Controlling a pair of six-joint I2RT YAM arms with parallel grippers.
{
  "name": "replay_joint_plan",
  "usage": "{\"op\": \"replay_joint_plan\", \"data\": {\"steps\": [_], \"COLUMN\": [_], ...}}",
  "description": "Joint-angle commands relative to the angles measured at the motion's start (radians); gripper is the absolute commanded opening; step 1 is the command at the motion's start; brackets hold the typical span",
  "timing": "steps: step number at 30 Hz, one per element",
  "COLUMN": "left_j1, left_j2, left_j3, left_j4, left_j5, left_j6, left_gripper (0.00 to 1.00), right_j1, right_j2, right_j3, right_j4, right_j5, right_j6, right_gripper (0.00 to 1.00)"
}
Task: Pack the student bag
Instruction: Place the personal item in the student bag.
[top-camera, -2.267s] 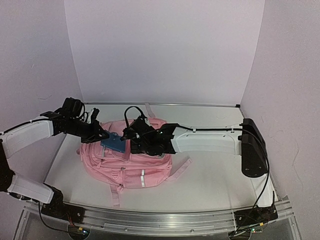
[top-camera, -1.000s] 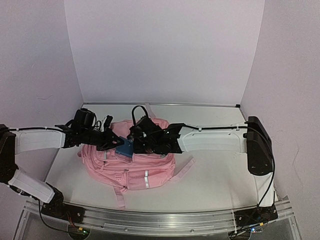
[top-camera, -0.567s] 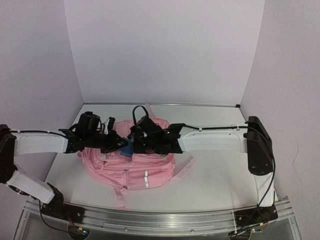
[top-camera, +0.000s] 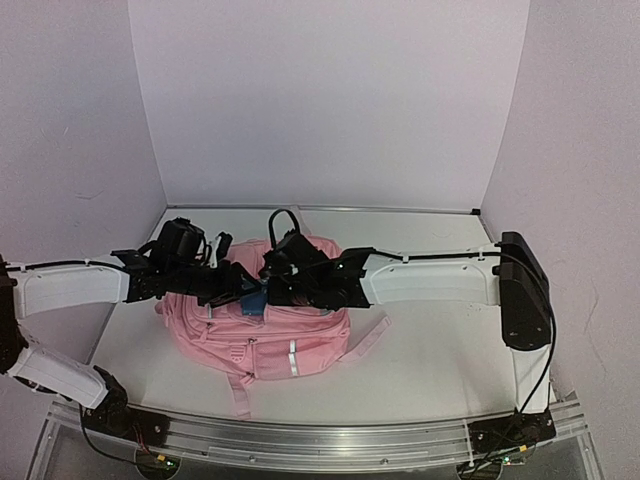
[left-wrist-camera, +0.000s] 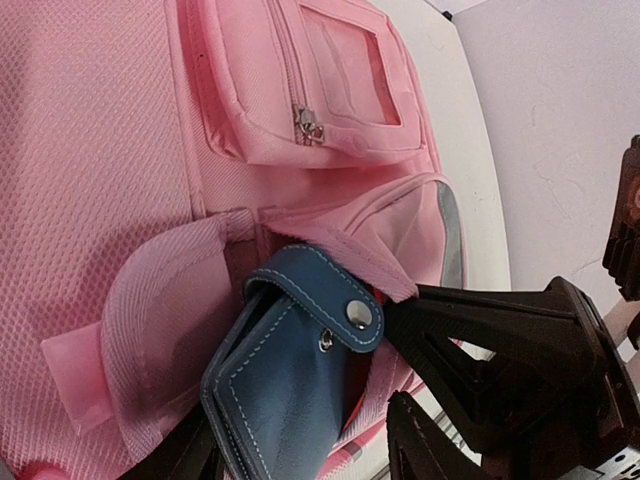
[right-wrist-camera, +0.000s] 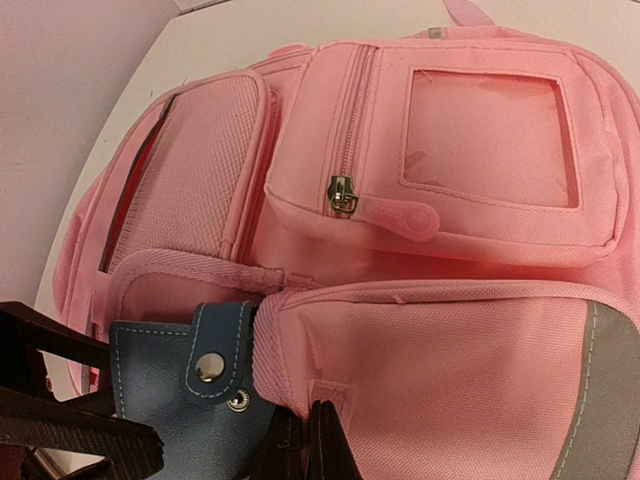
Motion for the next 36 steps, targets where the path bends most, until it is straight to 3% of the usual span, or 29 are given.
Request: {"op": "replay_joint_plan", "data": {"steps": [1,7,11,18,36], "left_j1": [0.003,0.003,0.004,0.001,-0.061], "left_j2": [-0.029,-0.005,0.002,0.104,0.308], "left_j3": [0.039,0.058,0.055,0.094,0.166], "left_j4": [-0.121,-0.154,-0.137,-0.119,0.102], "left_j5": [-0.023,-0.021,-0.009,0.066,0.118], "left_j6": [0.024,0.026,0.035,0.072,0.038], "left_gripper": [0.55,0.53,0.33,0.10,0.07], "right_j1": [0.012,0.011,0.011,0.011,0.011], "right_j2": [-0.085,-0.085,-0.088,-0.084,-0.055], "right_j3": [0.018,0.013,0.011,0.017,0.043], "right_j4": [0.102,0.102,0.102,0.103,0.121], "right_j5": [0.008,0.008,0.011,0.003,-0.063], "right_j6": [-0.001,-0.001,-0.001,-0.005,-0.016], "right_gripper": [0.00,0.00,0.00,0.00,0.00]}}
